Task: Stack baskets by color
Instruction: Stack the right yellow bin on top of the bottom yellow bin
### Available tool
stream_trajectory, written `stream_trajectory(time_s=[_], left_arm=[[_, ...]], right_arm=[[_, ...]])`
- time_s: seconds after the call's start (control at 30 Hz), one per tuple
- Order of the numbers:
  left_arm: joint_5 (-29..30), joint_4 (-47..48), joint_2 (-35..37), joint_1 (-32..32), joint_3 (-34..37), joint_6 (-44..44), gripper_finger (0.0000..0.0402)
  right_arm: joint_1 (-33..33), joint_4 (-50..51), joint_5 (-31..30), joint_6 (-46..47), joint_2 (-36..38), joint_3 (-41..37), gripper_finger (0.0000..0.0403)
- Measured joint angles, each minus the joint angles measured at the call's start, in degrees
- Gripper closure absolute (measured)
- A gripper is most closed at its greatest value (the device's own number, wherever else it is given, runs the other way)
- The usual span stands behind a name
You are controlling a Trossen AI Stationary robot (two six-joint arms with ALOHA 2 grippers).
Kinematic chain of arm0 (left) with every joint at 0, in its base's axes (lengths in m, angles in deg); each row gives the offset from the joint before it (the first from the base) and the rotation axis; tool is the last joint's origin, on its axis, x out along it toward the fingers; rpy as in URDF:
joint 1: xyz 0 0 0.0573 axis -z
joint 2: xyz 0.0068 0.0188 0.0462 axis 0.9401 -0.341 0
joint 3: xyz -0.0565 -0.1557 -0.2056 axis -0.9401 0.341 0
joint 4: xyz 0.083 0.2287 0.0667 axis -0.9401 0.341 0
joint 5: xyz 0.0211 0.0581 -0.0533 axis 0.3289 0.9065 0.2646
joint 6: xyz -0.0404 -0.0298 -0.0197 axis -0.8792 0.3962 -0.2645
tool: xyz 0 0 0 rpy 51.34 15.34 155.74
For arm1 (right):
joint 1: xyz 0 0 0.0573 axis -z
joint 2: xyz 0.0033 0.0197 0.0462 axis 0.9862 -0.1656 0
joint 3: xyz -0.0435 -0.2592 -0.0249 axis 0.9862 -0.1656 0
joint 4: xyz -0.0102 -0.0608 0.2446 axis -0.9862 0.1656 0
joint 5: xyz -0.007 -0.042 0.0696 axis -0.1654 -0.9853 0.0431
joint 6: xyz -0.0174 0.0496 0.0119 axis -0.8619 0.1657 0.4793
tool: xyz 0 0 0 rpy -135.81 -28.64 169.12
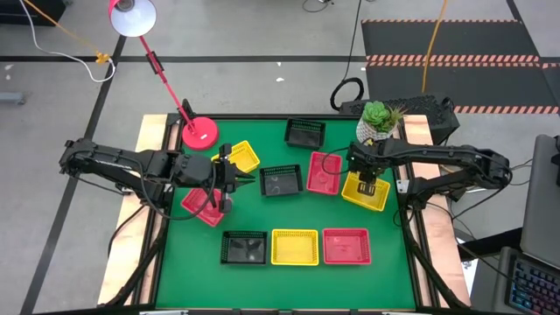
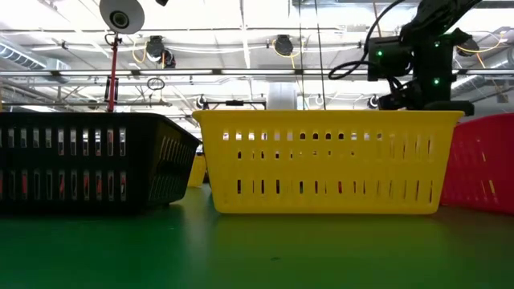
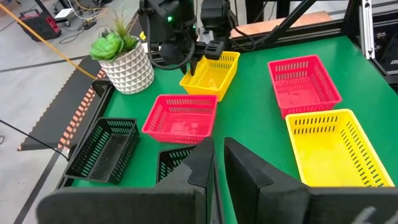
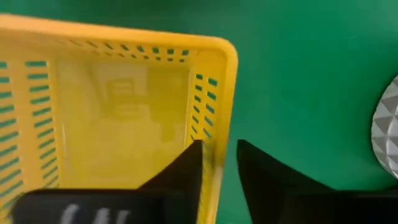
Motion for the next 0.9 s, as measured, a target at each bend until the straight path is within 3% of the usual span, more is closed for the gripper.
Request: stream_trajectory(time_s=[0.1, 0.17, 0.4, 0.63, 0.9], left_arm=[[0.01, -0.01, 0.0, 0.0, 0.0, -0.05, 0.036], [0.02, -0.01, 0.0, 0.0, 0.0, -0.13, 0.036], [0.01, 0.0, 0.0, 0.0, 0.0, -0.13, 0.036], [0.02, -0.03, 0.0, 0.0, 0.0, 0.24, 0.036], [0.02, -0.03, 0.0, 0.0, 0.0, 0.15, 0.036]], right_arm=[[-0.01, 0.13, 0.32, -0.05, 0.01, 0.0, 0.0378], [0.01, 0.03, 1.28, -0.29, 0.03, 0.09, 0.0392], [-0.1, 3.38, 3.64, 2.33, 0.03, 2.72, 0.0395], [-2.76, 12.34, 4.51, 9.1, 0.03, 13.23, 0.0397], [-10.1, 18.17, 4.36, 15.75, -0.07, 26.34, 0.0399]])
